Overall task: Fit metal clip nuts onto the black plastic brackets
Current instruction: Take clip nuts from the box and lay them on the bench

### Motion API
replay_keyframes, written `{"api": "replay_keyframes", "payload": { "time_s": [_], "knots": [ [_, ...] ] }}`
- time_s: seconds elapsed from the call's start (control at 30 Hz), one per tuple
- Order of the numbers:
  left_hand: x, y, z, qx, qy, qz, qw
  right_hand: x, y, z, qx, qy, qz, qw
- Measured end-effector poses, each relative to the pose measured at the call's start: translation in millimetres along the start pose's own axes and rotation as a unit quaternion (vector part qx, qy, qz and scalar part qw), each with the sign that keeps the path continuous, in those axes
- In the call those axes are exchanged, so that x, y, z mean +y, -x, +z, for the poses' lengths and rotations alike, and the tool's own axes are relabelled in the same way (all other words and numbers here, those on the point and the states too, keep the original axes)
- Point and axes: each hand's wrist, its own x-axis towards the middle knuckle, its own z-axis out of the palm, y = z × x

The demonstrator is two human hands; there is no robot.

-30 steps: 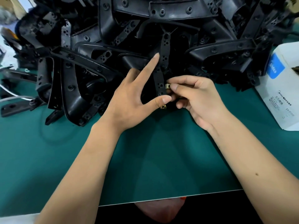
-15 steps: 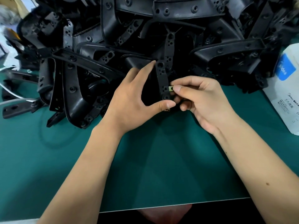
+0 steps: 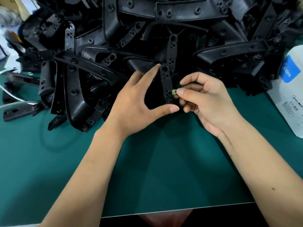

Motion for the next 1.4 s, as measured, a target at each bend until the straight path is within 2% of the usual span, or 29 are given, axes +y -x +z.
{"api": "replay_keyframes", "payload": {
  "time_s": [0.33, 0.77, 1.07, 1.13, 1.2, 1.27, 1.33, 1.4],
  "knots": [
    [0, 0, 0, 0.002, 0.006, 0.006, 1.000, -2, 1, 2, 0.010, 0.003, 0.002, 1.000],
    [2, -2, 4, 0.013, 0.010, 0.020, 1.000, 4, 0, 6, -0.015, 0.024, -0.014, 0.999],
    [5, 0, 6, 0.019, -0.037, 0.017, 0.999, 8, -7, 0, -0.037, 0.049, 0.011, 0.998],
    [1, -1, 2, 0.013, -0.032, 0.015, 0.999, 7, -10, -3, -0.021, 0.058, 0.021, 0.998],
    [-5, -2, -4, 0.005, -0.015, 0.008, 1.000, 6, -13, -10, 0.029, 0.123, 0.000, 0.992],
    [-11, -2, -10, 0.000, -0.005, -0.006, 1.000, 8, -16, -17, 0.058, 0.264, -0.042, 0.962],
    [-14, -2, -13, -0.001, -0.006, -0.023, 1.000, 9, -14, -19, 0.036, 0.377, -0.071, 0.923],
    [-15, -2, -14, 0.001, -0.005, -0.030, 1.000, 10, -11, -17, 0.002, 0.432, -0.089, 0.897]
  ]
}}
